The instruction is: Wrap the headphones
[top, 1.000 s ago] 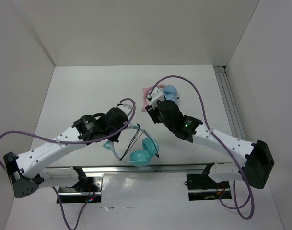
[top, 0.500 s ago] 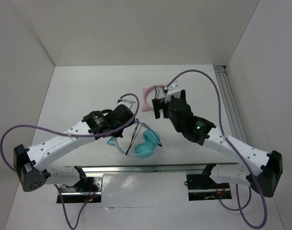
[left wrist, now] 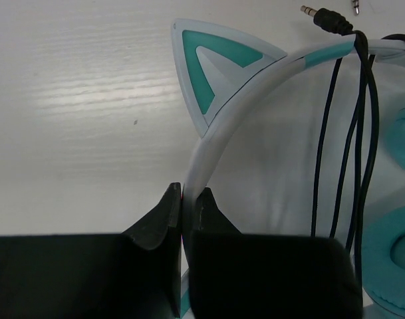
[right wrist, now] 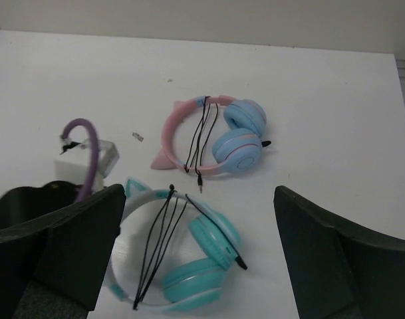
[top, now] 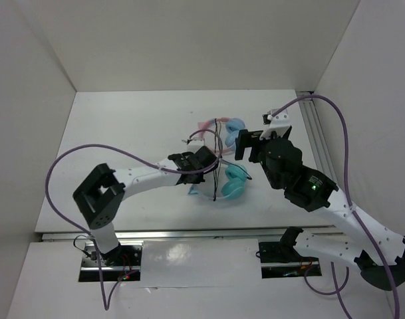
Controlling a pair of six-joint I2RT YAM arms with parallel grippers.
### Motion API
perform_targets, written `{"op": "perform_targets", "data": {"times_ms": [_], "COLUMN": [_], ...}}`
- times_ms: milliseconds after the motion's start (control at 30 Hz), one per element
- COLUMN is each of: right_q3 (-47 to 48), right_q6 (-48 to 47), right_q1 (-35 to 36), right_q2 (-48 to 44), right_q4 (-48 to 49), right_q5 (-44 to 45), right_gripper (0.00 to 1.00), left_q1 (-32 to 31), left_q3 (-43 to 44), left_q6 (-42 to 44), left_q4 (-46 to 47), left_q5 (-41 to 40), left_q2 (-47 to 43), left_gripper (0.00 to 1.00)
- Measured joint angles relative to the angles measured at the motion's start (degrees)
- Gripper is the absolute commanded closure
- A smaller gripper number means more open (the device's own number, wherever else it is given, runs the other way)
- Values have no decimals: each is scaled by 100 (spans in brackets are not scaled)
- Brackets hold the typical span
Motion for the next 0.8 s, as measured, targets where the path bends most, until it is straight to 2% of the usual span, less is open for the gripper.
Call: {"op": "perform_targets", "data": {"times_ms": [167,333,500,800], "right_q3": [-13,-66,-68,-79], "right_q6": [20,17,11,-28], "right_q1": [20,28,28,28], "right_q2": [33,-166,-214,-201], "right_q4": [-122,-122,-127,-120], "right_q5": [-260,-409,-422,-564], "right_gripper": [0,0,0,0], "left_q1": [-127,-216,-258,-267], "left_q3": [315,761,767,369], "left_q6": [-535,-850,-1169,-1388], "left_q4": [629,916,850,345], "left_q5": [-98,-50,-166,-535], "left_q2": [1113,1574,1596,986], "left_gripper": [100,100,99,100]}}
